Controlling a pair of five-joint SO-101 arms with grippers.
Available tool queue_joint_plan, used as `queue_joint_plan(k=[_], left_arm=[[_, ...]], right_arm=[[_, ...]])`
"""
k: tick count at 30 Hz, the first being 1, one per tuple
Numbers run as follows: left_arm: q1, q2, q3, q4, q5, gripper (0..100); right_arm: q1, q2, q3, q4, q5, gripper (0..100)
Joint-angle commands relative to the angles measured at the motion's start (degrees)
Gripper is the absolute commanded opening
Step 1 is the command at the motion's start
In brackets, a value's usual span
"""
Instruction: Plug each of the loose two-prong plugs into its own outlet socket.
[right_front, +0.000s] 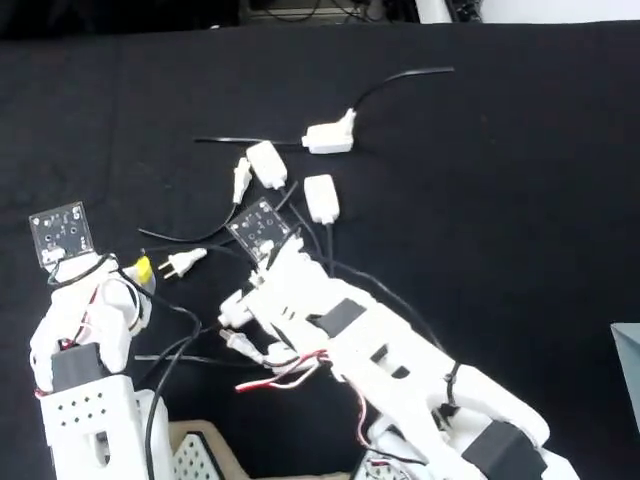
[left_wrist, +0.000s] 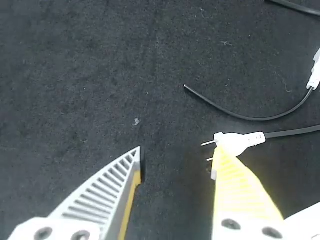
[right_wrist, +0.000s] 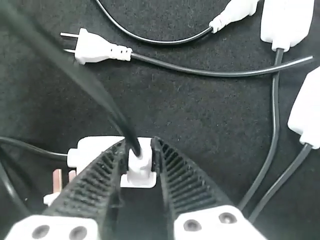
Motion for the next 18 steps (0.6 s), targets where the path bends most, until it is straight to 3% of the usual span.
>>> queue_joint_plan(k=[1,10,18], left_arm=[[-0.4,-0.1,-0.4,0.0,0.4,24],[-0.4,-0.1,-0.4,0.0,0.4,24],[-0.3,-0.1,-0.4,0.0,0.4,24]], right_arm=[[2.2,-0.7,-0.8,-0.8,-1.1,1.2],[2.4,-15.3,4.1,-0.7,-1.8,1.2],[2.2,-12.1,4.1,-1.8,-3.5,1.2]])
